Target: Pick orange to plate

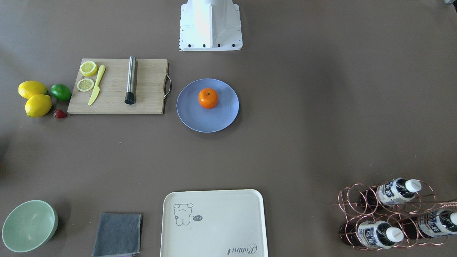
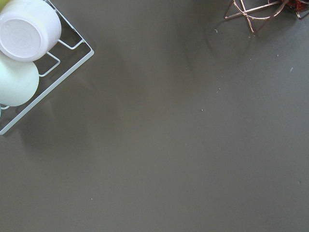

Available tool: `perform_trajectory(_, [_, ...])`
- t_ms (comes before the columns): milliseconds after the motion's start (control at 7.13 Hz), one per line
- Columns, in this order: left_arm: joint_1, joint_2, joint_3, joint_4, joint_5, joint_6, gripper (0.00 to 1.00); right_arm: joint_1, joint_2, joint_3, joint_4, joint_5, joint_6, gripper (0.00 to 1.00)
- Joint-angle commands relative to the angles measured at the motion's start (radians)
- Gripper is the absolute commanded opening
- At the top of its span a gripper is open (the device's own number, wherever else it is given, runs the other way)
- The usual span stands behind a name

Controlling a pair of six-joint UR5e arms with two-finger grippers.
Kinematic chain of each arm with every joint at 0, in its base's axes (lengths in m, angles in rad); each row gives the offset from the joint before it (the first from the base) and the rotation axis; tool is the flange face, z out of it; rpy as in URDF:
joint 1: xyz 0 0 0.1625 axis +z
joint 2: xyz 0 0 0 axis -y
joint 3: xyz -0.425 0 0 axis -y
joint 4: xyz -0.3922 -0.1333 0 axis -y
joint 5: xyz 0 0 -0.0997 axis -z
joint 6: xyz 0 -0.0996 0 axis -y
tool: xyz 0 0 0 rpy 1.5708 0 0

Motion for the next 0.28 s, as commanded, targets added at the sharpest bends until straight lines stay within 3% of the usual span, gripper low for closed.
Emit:
perform_trajectory(0, [0.000,0.002,0.002,0.000,0.001,0.001,0.98,0.002,-0.001,0.000,0.000,0.000,0.000,1.00])
perform_trajectory(140, [0.001,0.002,0.002,0.000,0.000,0.001,0.98,0.002,0.000,0.000,0.000,0.003,0.001,1.00])
